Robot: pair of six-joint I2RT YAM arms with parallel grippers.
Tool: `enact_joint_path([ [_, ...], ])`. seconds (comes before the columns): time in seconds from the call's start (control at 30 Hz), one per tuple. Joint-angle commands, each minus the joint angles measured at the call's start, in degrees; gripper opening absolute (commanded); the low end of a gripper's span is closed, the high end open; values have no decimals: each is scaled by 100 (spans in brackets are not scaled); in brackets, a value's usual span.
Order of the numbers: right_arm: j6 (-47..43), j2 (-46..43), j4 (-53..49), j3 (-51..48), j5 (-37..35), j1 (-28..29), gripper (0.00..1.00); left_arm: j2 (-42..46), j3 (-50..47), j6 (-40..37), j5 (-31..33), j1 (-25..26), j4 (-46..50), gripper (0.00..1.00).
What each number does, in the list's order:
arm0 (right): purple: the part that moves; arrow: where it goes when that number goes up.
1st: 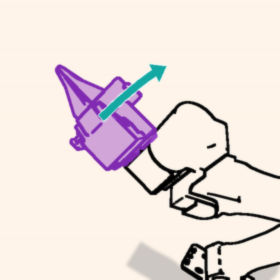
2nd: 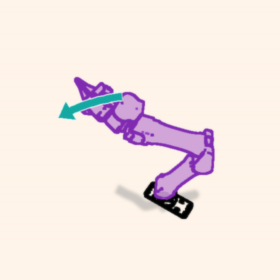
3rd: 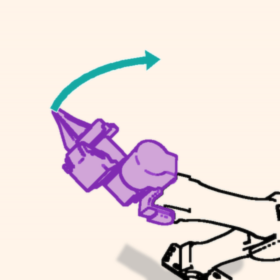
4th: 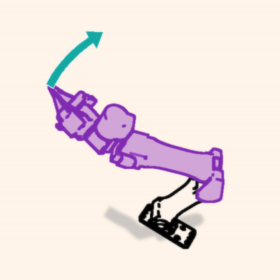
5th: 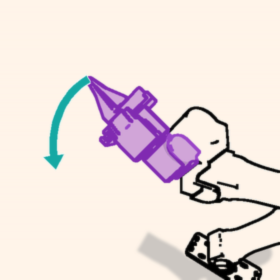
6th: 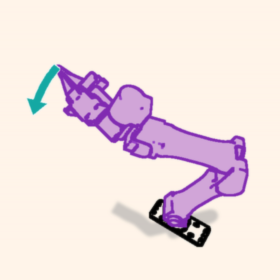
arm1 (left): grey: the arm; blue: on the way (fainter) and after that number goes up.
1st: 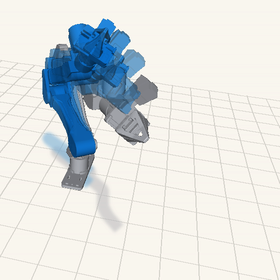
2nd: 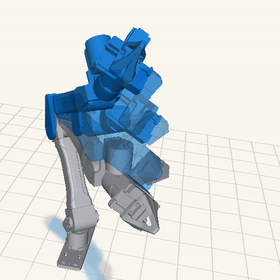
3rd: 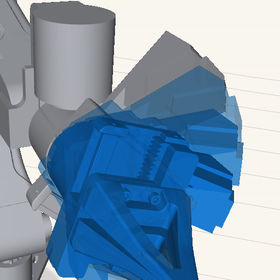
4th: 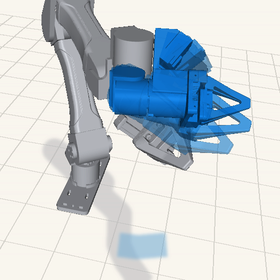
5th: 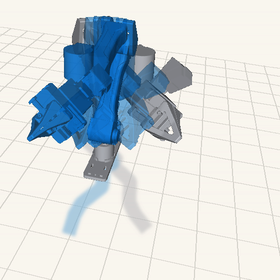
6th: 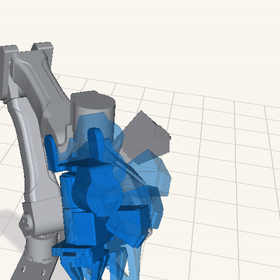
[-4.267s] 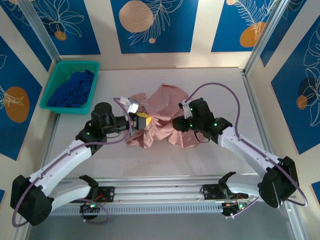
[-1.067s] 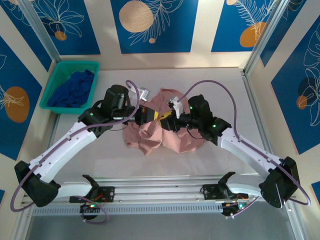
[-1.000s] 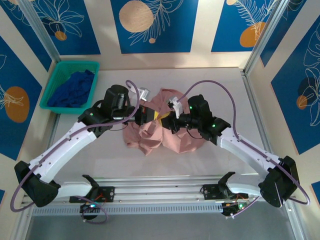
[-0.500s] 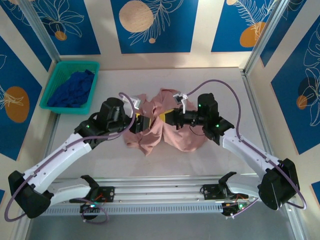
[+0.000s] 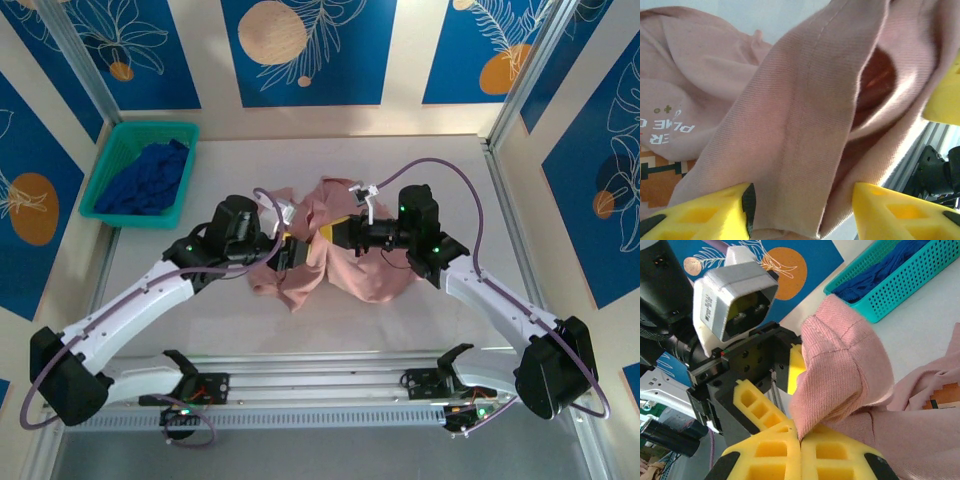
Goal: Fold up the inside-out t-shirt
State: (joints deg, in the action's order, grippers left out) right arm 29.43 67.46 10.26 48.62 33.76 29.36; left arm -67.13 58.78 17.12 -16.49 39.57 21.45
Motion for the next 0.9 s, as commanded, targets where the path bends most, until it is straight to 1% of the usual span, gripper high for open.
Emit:
enact_joint_path([
  [0.0,16,-49,147,-80,201,-27,0,-111,246,-170,112,24,-57,46],
  [0.07,-78,-79,39,-88,193,-58,0,-161,291,-141,310,0,-58,35],
  [0.2,-260,-240,-155,-151,162,-153,0,-191,292,-93,161,-81,-191,19],
  [0.23,-300,-287,-197,-159,174,-189,0,-188,291,-75,80,-105,-223,16],
  [0.33,-444,-394,-373,-174,156,-284,0,-126,228,5,-232,-203,-358,11],
  [0.43,-513,-502,-463,-204,166,-397,0,-23,182,94,-415,-315,-427,0],
  [0.5,-517,-588,-563,-212,88,-505,0,165,114,151,-656,-420,-548,0],
  [0.57,-487,-659,-620,-228,8,-600,0,492,-62,367,-991,-572,-915,0],
  [0.67,-459,-659,-597,-260,-18,-616,0,848,-216,714,-1235,-793,-1286,0],
  [0.73,-443,-606,-598,-265,-55,-616,0,944,-202,833,-1339,-875,-1318,0],
  [0.87,-481,-518,-813,-237,-339,-578,8,924,-79,730,-1477,-899,-1091,0],
])
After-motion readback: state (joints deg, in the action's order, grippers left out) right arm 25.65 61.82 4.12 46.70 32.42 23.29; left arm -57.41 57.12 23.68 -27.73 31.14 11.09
